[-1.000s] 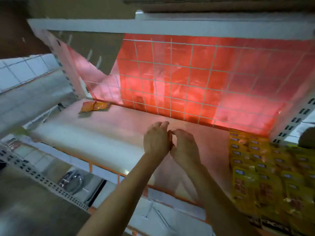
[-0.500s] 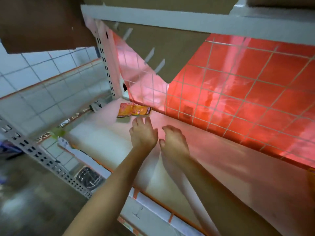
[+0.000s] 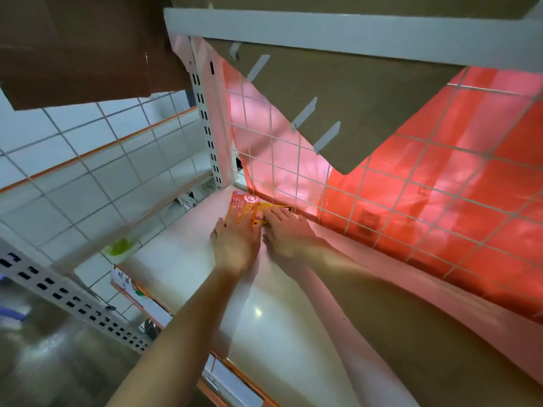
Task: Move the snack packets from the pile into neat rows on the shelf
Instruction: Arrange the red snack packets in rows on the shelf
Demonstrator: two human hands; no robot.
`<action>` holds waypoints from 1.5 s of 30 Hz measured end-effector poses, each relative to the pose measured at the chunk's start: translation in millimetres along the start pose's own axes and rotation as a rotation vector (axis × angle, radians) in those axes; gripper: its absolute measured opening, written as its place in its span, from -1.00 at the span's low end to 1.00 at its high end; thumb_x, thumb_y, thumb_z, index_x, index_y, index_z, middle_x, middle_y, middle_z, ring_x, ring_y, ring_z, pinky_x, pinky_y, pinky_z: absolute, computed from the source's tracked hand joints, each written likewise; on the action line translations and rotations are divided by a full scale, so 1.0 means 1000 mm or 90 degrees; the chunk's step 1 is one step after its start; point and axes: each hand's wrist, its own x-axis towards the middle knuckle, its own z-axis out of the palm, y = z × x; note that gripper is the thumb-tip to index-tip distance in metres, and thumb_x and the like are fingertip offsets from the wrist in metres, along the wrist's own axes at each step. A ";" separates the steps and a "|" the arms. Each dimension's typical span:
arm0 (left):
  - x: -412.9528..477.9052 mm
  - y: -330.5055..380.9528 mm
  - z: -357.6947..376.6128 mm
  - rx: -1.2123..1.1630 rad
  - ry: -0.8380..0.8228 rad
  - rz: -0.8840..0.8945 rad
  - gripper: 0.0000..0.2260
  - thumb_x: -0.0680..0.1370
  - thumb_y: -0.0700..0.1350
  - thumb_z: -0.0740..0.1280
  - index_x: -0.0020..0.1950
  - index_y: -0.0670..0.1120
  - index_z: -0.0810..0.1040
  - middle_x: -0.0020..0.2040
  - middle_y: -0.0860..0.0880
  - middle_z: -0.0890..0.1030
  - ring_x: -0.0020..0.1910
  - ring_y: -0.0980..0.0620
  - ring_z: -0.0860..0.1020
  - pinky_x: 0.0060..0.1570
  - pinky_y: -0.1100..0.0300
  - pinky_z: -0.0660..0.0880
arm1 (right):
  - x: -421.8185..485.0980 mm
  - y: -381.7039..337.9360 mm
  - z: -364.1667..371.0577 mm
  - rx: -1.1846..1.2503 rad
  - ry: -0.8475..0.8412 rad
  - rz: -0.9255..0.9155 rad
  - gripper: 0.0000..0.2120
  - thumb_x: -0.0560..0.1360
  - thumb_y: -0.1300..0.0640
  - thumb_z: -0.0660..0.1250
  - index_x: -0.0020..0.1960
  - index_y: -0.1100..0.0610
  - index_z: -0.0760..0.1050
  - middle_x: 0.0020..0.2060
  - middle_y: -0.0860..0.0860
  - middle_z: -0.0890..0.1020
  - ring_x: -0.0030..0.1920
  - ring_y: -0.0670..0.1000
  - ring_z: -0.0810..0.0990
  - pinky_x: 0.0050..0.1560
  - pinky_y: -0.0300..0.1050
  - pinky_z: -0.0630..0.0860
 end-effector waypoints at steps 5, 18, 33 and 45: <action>-0.007 0.001 -0.003 -0.054 0.081 -0.032 -0.77 0.56 0.06 0.28 0.00 -0.09 0.58 0.17 -0.21 0.49 0.05 -0.26 0.47 -0.01 0.00 0.42 | -0.015 0.003 0.003 -0.105 0.064 0.029 -0.60 0.57 -0.12 0.13 0.32 0.07 0.34 0.32 0.04 0.38 0.34 0.13 0.27 0.20 0.09 0.29; -0.063 0.036 -0.034 -0.409 -0.112 -0.143 -0.20 0.43 -0.15 0.44 0.55 -0.02 0.06 0.32 -0.21 0.49 0.28 -0.24 0.46 0.23 0.06 0.37 | -0.094 0.003 0.011 -0.044 0.101 0.055 -0.60 0.58 -0.12 -0.06 0.23 0.04 0.38 0.24 0.00 0.44 0.25 0.14 0.36 0.14 0.05 0.32; -0.178 0.148 -0.032 -0.520 -0.311 0.135 -0.25 0.23 -0.09 0.27 0.44 0.13 0.25 0.18 0.05 0.58 0.12 0.04 0.57 0.19 0.14 0.48 | -0.282 0.063 0.010 0.183 0.274 0.262 -0.70 0.58 -0.04 0.13 0.01 0.04 0.61 -0.07 -0.07 0.51 -0.09 -0.11 0.46 0.03 -0.23 0.40; -0.234 0.234 -0.025 -0.697 -0.459 0.265 -0.19 0.38 -0.51 0.40 0.46 0.10 0.25 0.14 -0.13 0.60 0.02 -0.08 0.64 -0.05 -0.03 0.60 | -0.377 0.112 -0.052 0.535 0.568 0.450 -0.97 0.46 0.05 0.41 -0.13 -0.07 0.59 -0.31 -0.22 0.58 -0.26 -0.28 0.58 -0.22 -0.27 0.46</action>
